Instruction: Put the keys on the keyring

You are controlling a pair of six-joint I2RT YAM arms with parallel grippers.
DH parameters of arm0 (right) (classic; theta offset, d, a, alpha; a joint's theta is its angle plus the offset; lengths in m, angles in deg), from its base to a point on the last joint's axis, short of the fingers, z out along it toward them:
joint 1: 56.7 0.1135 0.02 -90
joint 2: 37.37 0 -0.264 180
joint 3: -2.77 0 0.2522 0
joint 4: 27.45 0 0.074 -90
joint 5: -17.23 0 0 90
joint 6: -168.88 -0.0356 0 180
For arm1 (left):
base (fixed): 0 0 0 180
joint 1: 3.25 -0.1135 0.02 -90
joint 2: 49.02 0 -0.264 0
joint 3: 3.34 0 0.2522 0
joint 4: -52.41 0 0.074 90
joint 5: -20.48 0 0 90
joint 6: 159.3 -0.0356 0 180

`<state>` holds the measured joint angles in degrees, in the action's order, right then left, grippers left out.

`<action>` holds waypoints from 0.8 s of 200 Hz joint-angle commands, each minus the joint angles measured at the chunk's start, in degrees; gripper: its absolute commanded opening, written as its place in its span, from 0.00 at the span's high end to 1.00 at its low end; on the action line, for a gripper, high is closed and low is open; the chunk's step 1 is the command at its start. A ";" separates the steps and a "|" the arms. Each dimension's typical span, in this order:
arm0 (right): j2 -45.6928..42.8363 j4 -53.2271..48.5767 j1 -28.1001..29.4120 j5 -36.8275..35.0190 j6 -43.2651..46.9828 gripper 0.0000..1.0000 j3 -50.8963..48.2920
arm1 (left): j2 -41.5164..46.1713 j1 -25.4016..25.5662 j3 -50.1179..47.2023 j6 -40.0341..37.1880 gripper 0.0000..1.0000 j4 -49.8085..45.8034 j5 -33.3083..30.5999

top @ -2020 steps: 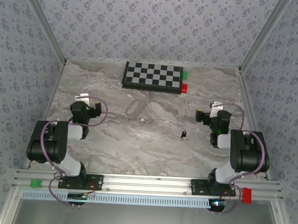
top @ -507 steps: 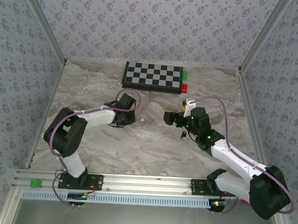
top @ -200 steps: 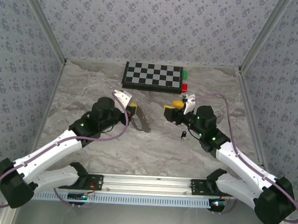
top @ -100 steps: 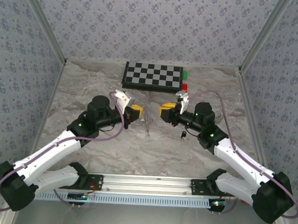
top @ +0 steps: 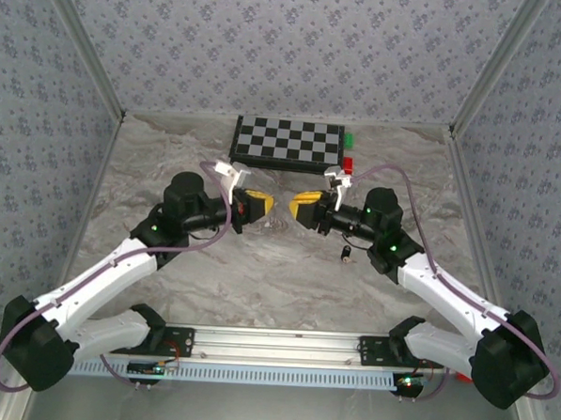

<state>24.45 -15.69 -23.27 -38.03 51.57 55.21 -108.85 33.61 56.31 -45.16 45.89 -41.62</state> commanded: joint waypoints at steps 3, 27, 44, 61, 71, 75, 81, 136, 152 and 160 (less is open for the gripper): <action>-0.84 2.20 0.32 -0.12 -1.39 0.67 0.92 | -0.11 -0.75 2.88 8.22 1.00 3.40 1.64; -1.53 1.03 0.22 -1.55 -0.85 0.67 0.30 | -0.18 -0.92 4.23 12.25 1.00 1.90 -0.11; -1.86 1.08 0.14 -1.85 -0.84 0.67 -0.09 | -0.22 -1.00 4.94 14.22 1.00 1.61 0.22; -2.05 1.19 0.14 -2.43 -0.74 0.67 -0.47 | -0.03 -1.00 4.97 15.48 1.00 1.66 0.41; -2.06 1.29 0.09 -2.79 -0.81 0.67 -0.53 | 0.14 -1.09 5.09 16.08 1.00 1.20 0.32; -2.06 1.28 0.14 -2.94 -0.85 0.67 -0.61 | 0.15 -1.12 5.25 16.38 1.00 1.00 0.19; -1.93 1.28 0.08 -2.99 -0.91 0.67 -0.54 | 0.23 -1.12 5.45 16.77 1.00 0.54 -0.09; -1.27 2.10 0.04 -2.89 -2.18 0.68 0.07 | 0.42 -1.12 5.57 17.63 1.00 -0.03 0.60; -1.27 2.48 -0.07 -2.46 -2.82 0.68 0.26 | 0.66 -1.14 5.06 17.07 1.00 0.02 0.34; -1.18 2.86 -0.16 -2.06 -3.17 0.68 0.38 | 0.77 -1.09 4.62 16.67 1.00 0.76 0.86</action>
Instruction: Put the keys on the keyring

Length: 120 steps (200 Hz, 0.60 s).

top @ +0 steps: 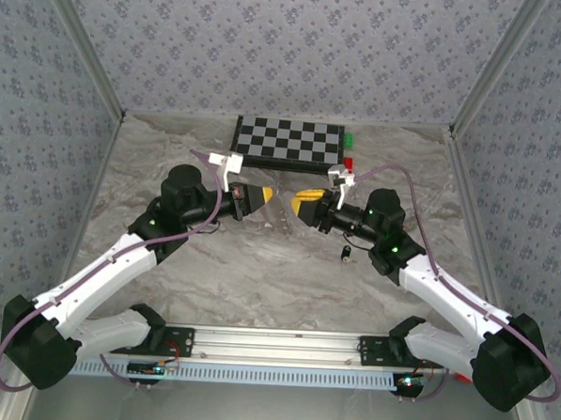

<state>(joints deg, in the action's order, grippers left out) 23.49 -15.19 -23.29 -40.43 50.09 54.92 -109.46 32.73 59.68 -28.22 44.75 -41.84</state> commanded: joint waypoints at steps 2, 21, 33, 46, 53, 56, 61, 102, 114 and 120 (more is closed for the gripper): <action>-0.22 2.45 -0.15 0.53 -1.83 0.69 0.71 | 1.38 -0.22 1.08 -0.33 1.00 2.18 1.31; 0.51 3.65 -0.25 1.65 -3.02 0.69 1.15 | 2.02 -0.26 -0.72 -1.91 1.00 5.46 3.20; 1.38 4.96 -0.24 2.79 -3.92 0.70 1.42 | 2.53 -0.27 -1.59 -3.70 1.00 6.50 3.34; 2.35 6.45 -0.24 3.90 -5.02 0.72 1.84 | 2.98 -0.28 -2.03 -5.60 1.00 6.78 3.73; 2.88 7.21 -0.30 4.31 -5.66 0.72 1.92 | 3.01 -0.24 -2.16 -6.43 1.00 6.85 3.94; 3.05 7.42 -0.29 4.48 -5.92 0.72 1.98 | 3.09 -0.23 -2.27 -6.75 1.00 6.89 4.02; 3.28 7.97 -0.31 4.67 -6.25 0.72 2.07 | 3.18 -0.27 -2.42 -7.20 1.00 6.92 4.04; 4.78 11.81 -0.11 6.67 -9.01 0.72 2.45 | 3.14 -0.25 -3.12 -8.57 1.00 7.69 4.42; 5.11 12.12 -0.18 6.85 -9.26 0.73 2.56 | 2.98 -0.22 -2.94 -8.56 1.00 7.26 4.05; 5.31 12.26 -0.10 7.01 -9.39 0.73 2.70 | 2.92 -0.23 -2.94 -8.68 1.00 7.31 4.13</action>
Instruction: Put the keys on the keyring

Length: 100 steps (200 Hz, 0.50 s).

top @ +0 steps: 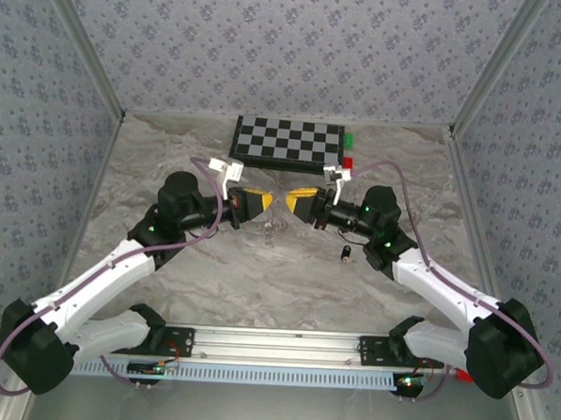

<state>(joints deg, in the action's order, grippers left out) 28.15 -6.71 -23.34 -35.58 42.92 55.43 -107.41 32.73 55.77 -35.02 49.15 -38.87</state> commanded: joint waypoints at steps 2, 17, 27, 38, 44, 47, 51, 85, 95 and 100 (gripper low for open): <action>0.71 3.81 -0.01 2.18 -2.26 0.73 2.21 | 0.86 -0.29 0.98 -1.90 1.00 2.89 1.16; 1.00 3.95 0.22 2.58 -2.27 0.73 2.33 | 0.82 -0.24 0.97 -1.68 1.00 2.95 1.08; 1.23 4.08 0.37 2.91 -2.18 0.74 2.36 | 0.73 -0.28 0.98 -1.76 1.00 2.86 1.03; 1.54 4.13 0.63 3.28 -1.95 0.74 2.51 | 0.72 -0.23 0.98 -1.91 1.00 2.88 1.53; 1.70 4.04 0.78 3.43 -1.82 0.75 2.71 | 0.67 -0.29 1.04 -2.14 1.00 2.86 1.88; 1.78 3.93 0.82 3.52 -1.66 0.75 2.80 | 0.65 -0.26 1.15 -2.25 1.00 2.73 2.01; 1.93 3.83 0.80 3.65 -1.54 0.75 2.85 | 0.60 -0.29 1.31 -2.44 1.00 2.38 2.04; 2.84 3.30 1.04 4.21 -1.31 0.77 3.84 | 0.82 -0.24 1.65 -2.78 1.00 1.68 1.91; 3.10 3.29 1.15 4.25 -1.36 0.77 4.08 | 0.77 -0.27 1.66 -2.58 1.00 1.79 2.21; 3.20 3.31 1.13 4.29 -1.32 0.78 4.23 | 0.69 -0.30 1.68 -2.49 1.00 1.78 2.22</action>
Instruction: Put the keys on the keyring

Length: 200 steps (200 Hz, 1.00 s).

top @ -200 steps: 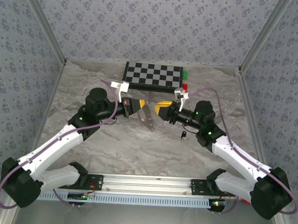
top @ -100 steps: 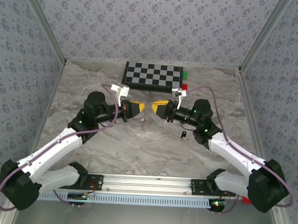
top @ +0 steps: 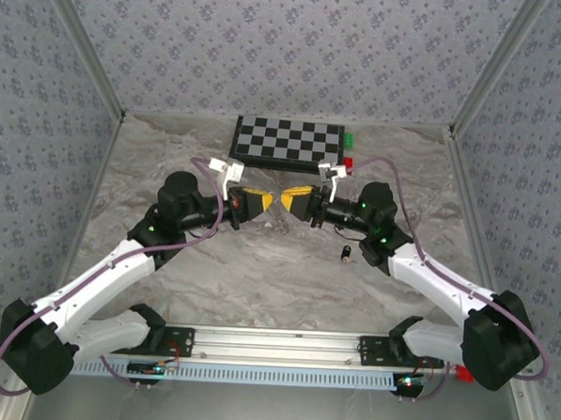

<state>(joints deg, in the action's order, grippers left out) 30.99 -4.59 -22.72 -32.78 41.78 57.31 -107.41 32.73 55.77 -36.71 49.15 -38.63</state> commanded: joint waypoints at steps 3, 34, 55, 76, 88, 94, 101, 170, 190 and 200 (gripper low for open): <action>0.44 1.22 0.61 1.49 -0.24 0.78 2.42 | 0.72 -0.28 1.68 -0.80 1.00 1.78 2.06; 1.07 1.08 1.09 2.02 -0.09 0.80 2.85 | 0.90 -0.24 1.68 -0.79 1.00 1.62 2.40; 1.42 0.84 1.26 2.33 0.18 0.80 3.12 | 1.00 -0.22 1.64 -0.87 1.00 1.71 2.85; 1.69 0.77 1.35 2.65 0.26 0.81 3.39 | 1.02 -0.22 1.68 -0.88 1.00 1.54 2.68; 1.84 0.78 1.49 3.05 0.24 0.81 3.44 | 1.06 -0.30 1.58 -0.85 1.00 1.62 2.76; 1.93 0.80 1.53 3.23 0.35 0.82 3.50 | 1.08 -0.26 1.50 -0.79 1.00 1.65 2.77; 2.04 0.66 1.61 3.38 0.30 0.83 3.60 | 1.02 -0.23 1.46 -0.77 1.00 1.75 2.81; 2.26 -0.09 2.13 3.70 0.54 0.84 3.87 | 0.82 -0.23 1.63 -0.88 1.00 1.69 3.21; 2.39 -0.23 2.23 3.69 0.55 0.88 3.88 | 0.98 -0.24 1.68 -1.05 1.00 1.43 3.30; 2.39 -0.23 2.23 3.69 0.54 0.89 3.94 | 1.15 -0.24 1.63 -1.11 1.00 1.34 3.11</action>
<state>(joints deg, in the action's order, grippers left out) 33.04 -5.07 -21.02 -30.27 41.83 58.92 -107.41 32.73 55.77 -36.77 49.15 -36.68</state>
